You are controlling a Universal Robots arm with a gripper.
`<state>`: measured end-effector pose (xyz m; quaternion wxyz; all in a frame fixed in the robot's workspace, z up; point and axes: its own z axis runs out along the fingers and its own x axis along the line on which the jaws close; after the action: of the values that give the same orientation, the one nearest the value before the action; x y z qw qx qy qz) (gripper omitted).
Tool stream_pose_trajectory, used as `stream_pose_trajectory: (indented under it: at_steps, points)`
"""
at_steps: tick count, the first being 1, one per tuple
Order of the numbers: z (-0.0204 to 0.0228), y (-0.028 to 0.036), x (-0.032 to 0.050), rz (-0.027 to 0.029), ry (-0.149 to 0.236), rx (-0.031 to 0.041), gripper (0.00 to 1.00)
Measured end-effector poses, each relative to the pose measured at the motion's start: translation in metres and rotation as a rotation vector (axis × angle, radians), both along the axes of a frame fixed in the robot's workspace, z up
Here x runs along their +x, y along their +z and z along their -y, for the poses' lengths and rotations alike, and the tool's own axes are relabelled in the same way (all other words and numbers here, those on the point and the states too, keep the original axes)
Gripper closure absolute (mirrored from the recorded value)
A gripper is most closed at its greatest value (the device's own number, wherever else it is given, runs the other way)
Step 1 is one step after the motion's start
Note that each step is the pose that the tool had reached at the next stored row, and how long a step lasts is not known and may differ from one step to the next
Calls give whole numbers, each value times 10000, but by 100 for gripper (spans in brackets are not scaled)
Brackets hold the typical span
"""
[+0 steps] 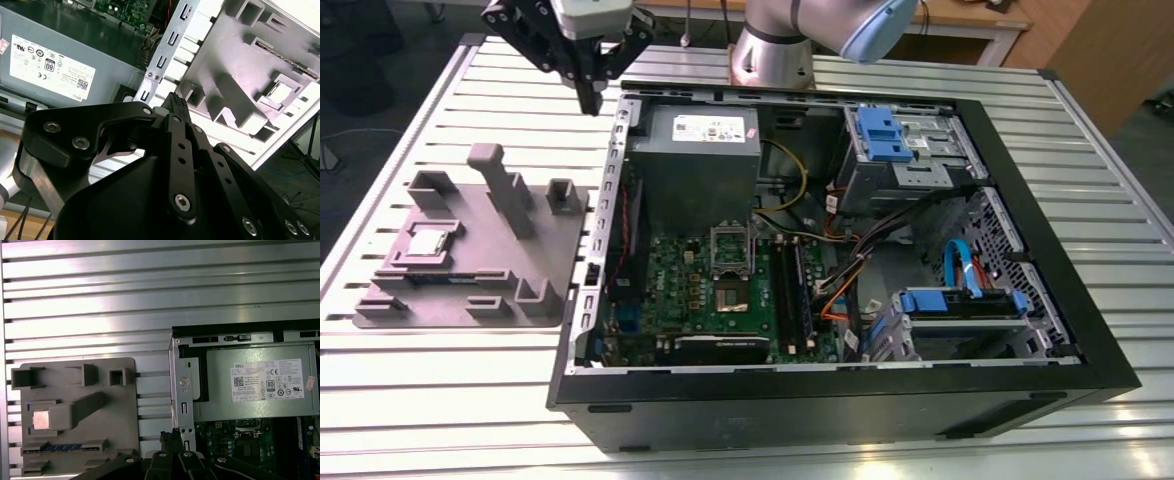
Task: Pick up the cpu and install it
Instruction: 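Reach for the cpu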
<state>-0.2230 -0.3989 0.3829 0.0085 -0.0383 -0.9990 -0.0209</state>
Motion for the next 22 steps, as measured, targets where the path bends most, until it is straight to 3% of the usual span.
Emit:
stream_pose_trajectory:
  at_steps: [22]
  points:
    - [0,0,-71,0,0,0,90]
